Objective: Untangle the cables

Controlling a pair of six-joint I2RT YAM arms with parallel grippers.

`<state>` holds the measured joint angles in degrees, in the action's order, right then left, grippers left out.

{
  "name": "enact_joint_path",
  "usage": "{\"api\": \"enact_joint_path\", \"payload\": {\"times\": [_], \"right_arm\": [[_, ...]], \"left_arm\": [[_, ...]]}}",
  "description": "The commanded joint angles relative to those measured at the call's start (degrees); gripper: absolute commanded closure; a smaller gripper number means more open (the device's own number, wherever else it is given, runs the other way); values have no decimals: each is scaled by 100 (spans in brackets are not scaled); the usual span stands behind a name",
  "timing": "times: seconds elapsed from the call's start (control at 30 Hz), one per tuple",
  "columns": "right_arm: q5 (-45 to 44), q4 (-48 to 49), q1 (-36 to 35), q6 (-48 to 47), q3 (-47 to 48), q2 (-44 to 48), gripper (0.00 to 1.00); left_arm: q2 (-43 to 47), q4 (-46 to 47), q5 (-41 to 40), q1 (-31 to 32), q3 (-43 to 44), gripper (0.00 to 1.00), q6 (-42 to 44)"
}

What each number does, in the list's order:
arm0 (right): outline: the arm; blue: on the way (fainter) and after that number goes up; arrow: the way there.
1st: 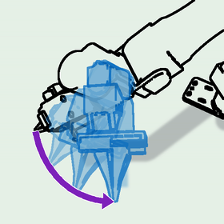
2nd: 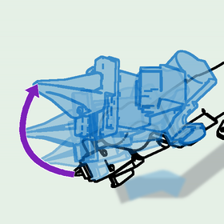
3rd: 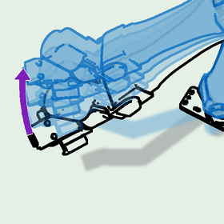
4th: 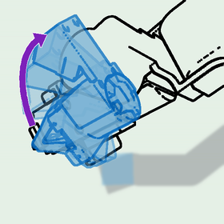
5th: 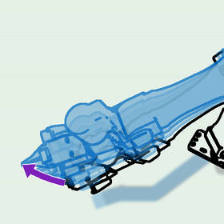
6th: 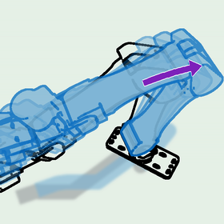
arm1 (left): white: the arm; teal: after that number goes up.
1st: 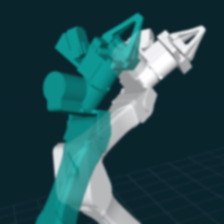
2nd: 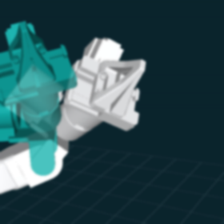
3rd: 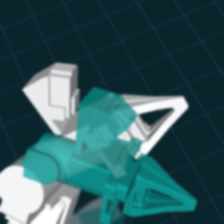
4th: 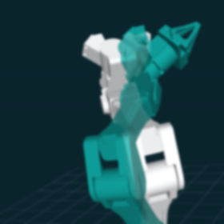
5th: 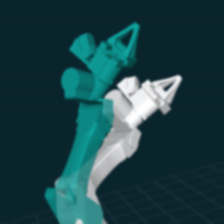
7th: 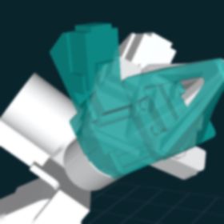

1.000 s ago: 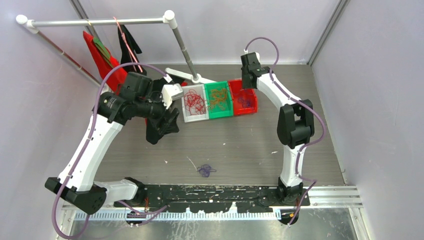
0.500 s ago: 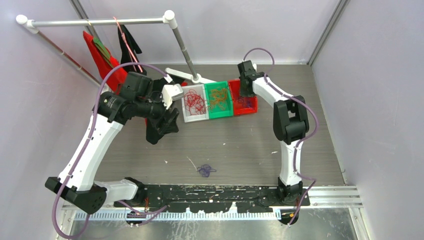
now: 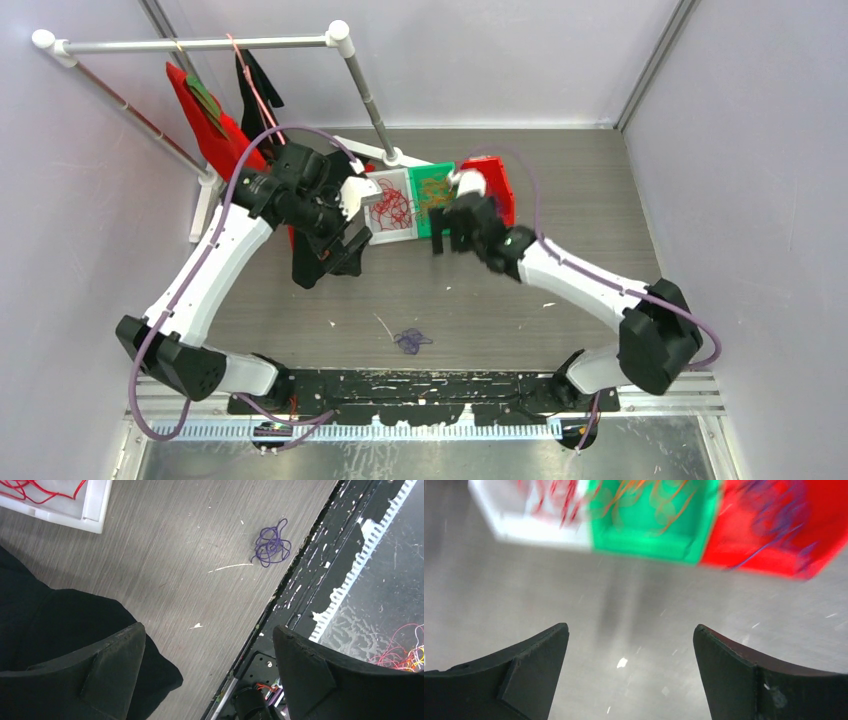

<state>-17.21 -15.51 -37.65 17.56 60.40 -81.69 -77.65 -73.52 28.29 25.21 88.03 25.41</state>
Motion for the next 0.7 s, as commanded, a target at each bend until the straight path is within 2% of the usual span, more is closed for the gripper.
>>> {"api": "enact_joint_path", "payload": {"times": [0.0, 0.1, 0.13, 0.23, 0.3, 0.4, 0.5, 0.67], "right_arm": [[-174, 364, -807, 397, -971, 603, 0], [283, 863, -832, 1339, -1553, 1192, 0], [512, 691, -790, 1590, -1582, 1324, 0], [1721, 628, -822, 1594, -1574, 1209, 0], [2041, 219, -1081, 1579, -1345, 911, 1], [2152, 73, -1590, 1560, -1278, 602, 11], [2442, 105, -1920, 1715, -1316, 268, 17], [2581, -79, -2086, 1838, -1088, -453, 31]], "left_arm": [[-73, -55, -114, -167, 67, 2, 205], [-131, 74, -275, -205, 52, 1, 133], [-141, 113, -318, -217, 34, 1, 105], [-139, 161, -403, -245, -8, 1, 86], [-131, 157, -450, -245, -14, 1, 99], [-106, 137, -486, -247, -15, 1, 123], [-98, 113, -486, -245, 3, 1, 122], [-75, 55, -405, -245, 19, 2, 56]]}}
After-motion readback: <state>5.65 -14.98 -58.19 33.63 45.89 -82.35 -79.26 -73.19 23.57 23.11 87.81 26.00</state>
